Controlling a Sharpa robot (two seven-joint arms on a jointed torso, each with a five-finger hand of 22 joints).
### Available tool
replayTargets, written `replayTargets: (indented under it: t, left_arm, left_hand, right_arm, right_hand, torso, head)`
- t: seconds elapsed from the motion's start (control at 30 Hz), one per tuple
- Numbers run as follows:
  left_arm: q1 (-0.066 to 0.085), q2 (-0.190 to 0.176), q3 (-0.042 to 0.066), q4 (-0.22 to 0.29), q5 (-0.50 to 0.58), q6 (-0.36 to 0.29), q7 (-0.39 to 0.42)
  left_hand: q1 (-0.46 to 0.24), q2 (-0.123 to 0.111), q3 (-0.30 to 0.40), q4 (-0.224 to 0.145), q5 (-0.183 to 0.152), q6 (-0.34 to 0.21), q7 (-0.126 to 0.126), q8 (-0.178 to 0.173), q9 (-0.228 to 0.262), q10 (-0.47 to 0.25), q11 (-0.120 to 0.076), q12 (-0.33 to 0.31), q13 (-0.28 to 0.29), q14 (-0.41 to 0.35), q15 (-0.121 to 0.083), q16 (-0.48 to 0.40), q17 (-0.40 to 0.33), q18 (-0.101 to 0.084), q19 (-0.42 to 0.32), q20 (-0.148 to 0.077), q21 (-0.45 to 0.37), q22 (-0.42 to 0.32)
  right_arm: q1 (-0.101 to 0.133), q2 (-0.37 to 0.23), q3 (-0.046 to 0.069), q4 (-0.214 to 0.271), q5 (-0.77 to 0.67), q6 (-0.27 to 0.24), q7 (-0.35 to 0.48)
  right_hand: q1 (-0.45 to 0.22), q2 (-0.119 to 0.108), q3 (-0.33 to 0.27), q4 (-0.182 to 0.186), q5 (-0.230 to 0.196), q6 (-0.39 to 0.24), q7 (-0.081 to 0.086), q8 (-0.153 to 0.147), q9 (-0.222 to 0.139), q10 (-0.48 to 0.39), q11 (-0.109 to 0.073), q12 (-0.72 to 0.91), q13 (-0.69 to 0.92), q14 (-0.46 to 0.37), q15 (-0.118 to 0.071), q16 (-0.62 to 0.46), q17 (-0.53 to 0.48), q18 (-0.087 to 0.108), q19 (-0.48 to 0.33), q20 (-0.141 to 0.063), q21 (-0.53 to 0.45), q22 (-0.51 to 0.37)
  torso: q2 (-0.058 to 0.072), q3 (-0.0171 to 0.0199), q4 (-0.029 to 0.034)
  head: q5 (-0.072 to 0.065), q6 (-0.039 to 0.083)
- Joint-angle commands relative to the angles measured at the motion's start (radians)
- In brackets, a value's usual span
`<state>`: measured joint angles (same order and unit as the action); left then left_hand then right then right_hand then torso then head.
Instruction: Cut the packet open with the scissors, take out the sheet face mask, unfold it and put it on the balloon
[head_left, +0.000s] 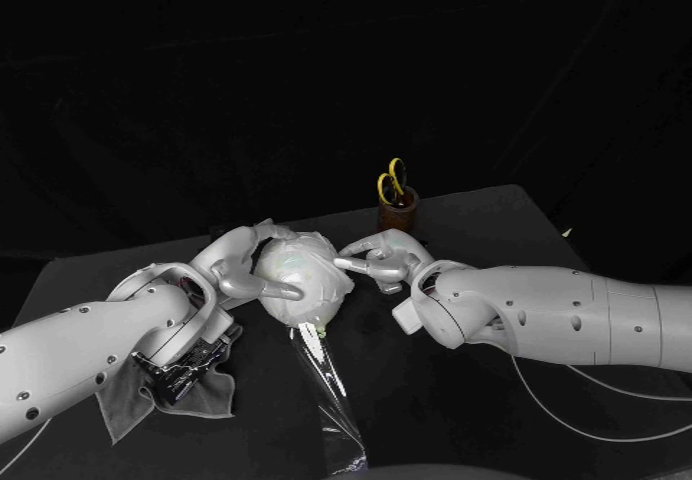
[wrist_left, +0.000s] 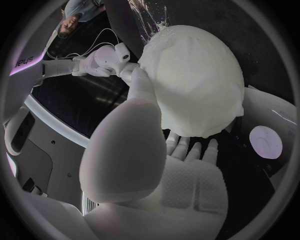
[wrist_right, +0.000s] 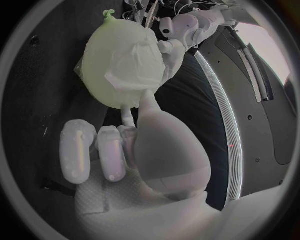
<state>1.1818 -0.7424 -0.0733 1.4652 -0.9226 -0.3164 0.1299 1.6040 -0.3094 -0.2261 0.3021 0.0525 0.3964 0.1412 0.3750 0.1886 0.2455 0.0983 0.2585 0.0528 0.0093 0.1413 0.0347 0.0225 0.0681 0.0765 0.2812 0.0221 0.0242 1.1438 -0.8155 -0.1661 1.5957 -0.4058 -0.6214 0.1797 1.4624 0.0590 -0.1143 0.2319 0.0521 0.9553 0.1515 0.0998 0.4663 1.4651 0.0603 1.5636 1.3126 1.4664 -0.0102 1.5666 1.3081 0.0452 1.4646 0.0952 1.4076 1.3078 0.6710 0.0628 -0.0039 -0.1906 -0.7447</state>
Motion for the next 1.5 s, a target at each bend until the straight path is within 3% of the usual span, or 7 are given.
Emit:
replayTargets:
  t: [0.03, 0.2, 0.23, 0.3, 0.47, 0.87, 1.5]
  left_arm:
    - [-0.002, 0.002, -0.002, 0.004, 0.0, 0.022, -0.01]
    - [-0.002, 0.003, -0.002, 0.004, 0.0, 0.022, -0.009]
    - [-0.002, 0.004, -0.002, 0.004, 0.0, 0.022, -0.009]
    - [-0.002, 0.004, -0.002, 0.004, 0.001, 0.022, -0.009]
    - [-0.002, 0.006, -0.002, 0.005, 0.002, 0.022, -0.009]
    - [-0.002, 0.006, -0.002, 0.006, 0.003, 0.022, -0.01]
    - [-0.002, 0.004, -0.002, 0.006, 0.005, 0.021, -0.009]
  left_hand:
    - [0.013, 0.001, 0.007, -0.001, 0.003, 0.008, 0.002, 0.0, 0.001, 0.005, 0.002, 0.0, 0.0, -0.001, -0.005, -0.002, 0.0, 0.009, -0.008, 0.0, -0.004, -0.002]
    - [0.013, 0.001, 0.007, -0.001, 0.003, 0.008, 0.002, 0.0, 0.001, 0.005, 0.002, 0.0, 0.0, -0.001, -0.005, -0.002, 0.0, 0.009, -0.008, 0.0, -0.004, -0.002]
    - [0.013, 0.001, 0.007, -0.001, 0.003, 0.008, 0.002, 0.0, 0.001, 0.005, 0.002, 0.0, 0.0, -0.001, -0.005, -0.002, 0.0, 0.009, -0.008, 0.0, -0.004, -0.002]
    - [0.013, 0.001, 0.007, -0.001, 0.003, 0.008, 0.002, 0.0, 0.001, 0.005, 0.002, 0.0, 0.0, -0.001, -0.005, -0.002, 0.0, 0.009, -0.008, 0.0, -0.004, -0.002]
    - [0.013, 0.001, 0.007, -0.001, 0.003, 0.008, 0.002, 0.0, 0.001, 0.005, 0.002, 0.0, 0.0, -0.001, -0.005, -0.002, 0.0, 0.009, -0.008, 0.0, -0.004, -0.002]
    - [0.014, 0.001, 0.008, -0.001, 0.003, 0.008, 0.002, -0.001, 0.0, 0.005, 0.002, 0.0, 0.0, -0.001, -0.004, -0.003, -0.001, 0.009, -0.009, 0.0, -0.004, -0.002]
    - [0.016, 0.001, 0.01, -0.001, 0.003, 0.009, 0.002, -0.002, 0.0, 0.005, 0.002, 0.0, 0.0, -0.001, -0.004, -0.003, -0.001, 0.01, -0.009, 0.0, -0.004, -0.002]
  right_arm:
    - [-0.001, 0.005, 0.0, 0.002, -0.025, 0.011, 0.008]
    - [-0.001, 0.012, 0.0, 0.005, -0.042, 0.005, 0.005]
    - [-0.001, 0.014, 0.0, 0.006, -0.047, -0.001, 0.004]
    - [-0.002, 0.016, 0.0, 0.007, -0.054, -0.013, 0.004]
    - [-0.002, 0.018, 0.0, 0.007, -0.065, -0.058, 0.004]
    - [-0.002, 0.019, 0.001, 0.006, -0.066, -0.123, 0.004]
    - [-0.002, 0.005, 0.001, -0.016, -0.063, -0.152, -0.024]
  right_hand:
    - [0.032, 0.018, 0.002, -0.009, -0.004, 0.002, -0.002, -0.004, -0.002, 0.103, 0.005, 0.0, 0.254, 0.104, 0.009, 0.004, 0.263, -0.007, 0.015, 0.008, 0.004, 0.212]
    - [0.091, 0.041, 0.03, -0.048, -0.003, 0.053, -0.023, 0.019, 0.003, 0.106, -0.011, 0.007, 0.258, 0.104, -0.001, 0.004, 0.263, -0.008, 0.018, 0.005, 0.011, 0.214]
    - [0.122, 0.052, 0.048, -0.072, -0.003, 0.095, -0.04, 0.041, 0.01, 0.106, -0.026, 0.007, 0.258, 0.104, -0.012, 0.004, 0.263, -0.008, 0.02, -0.002, 0.014, 0.215]
    - [0.126, 0.053, 0.051, -0.077, -0.003, 0.101, -0.043, 0.044, 0.01, 0.106, -0.029, 0.007, 0.258, 0.104, -0.015, 0.004, 0.263, -0.008, 0.02, -0.004, 0.014, 0.215]
    - [0.152, 0.051, 0.076, -0.118, -0.004, 0.172, -0.084, 0.098, 0.038, 0.106, -0.064, 0.007, 0.258, 0.104, -0.046, 0.004, 0.263, -0.012, 0.028, -0.033, 0.029, 0.22]
    - [0.135, 0.054, 0.095, -0.125, -0.003, 0.183, -0.094, 0.125, 0.059, 0.106, -0.075, 0.007, 0.258, 0.104, -0.058, 0.004, 0.263, -0.013, 0.03, -0.047, 0.033, 0.22]
    - [0.115, 0.058, 0.143, -0.149, -0.003, 0.172, -0.1, 0.164, 0.104, 0.106, -0.081, 0.007, 0.258, 0.104, -0.065, 0.004, 0.263, -0.014, 0.032, -0.057, 0.037, 0.222]
  torso:
    - [0.0, -0.0001, -0.0014]
    - [0.0, 0.0007, -0.0019]
    - [0.0, 0.0006, -0.0016]
    - [0.0, 0.001, -0.0016]
    - [0.0, 0.0002, -0.0013]
    - [0.0, 0.0004, -0.0009]
    - [-0.001, 0.0004, -0.0013]
  head:
    - [0.001, -0.001]
    - [0.001, -0.001]
    - [0.001, -0.002]
    - [0.001, -0.002]
    - [0.0, -0.003]
    - [0.0, -0.005]
    - [0.0, -0.005]
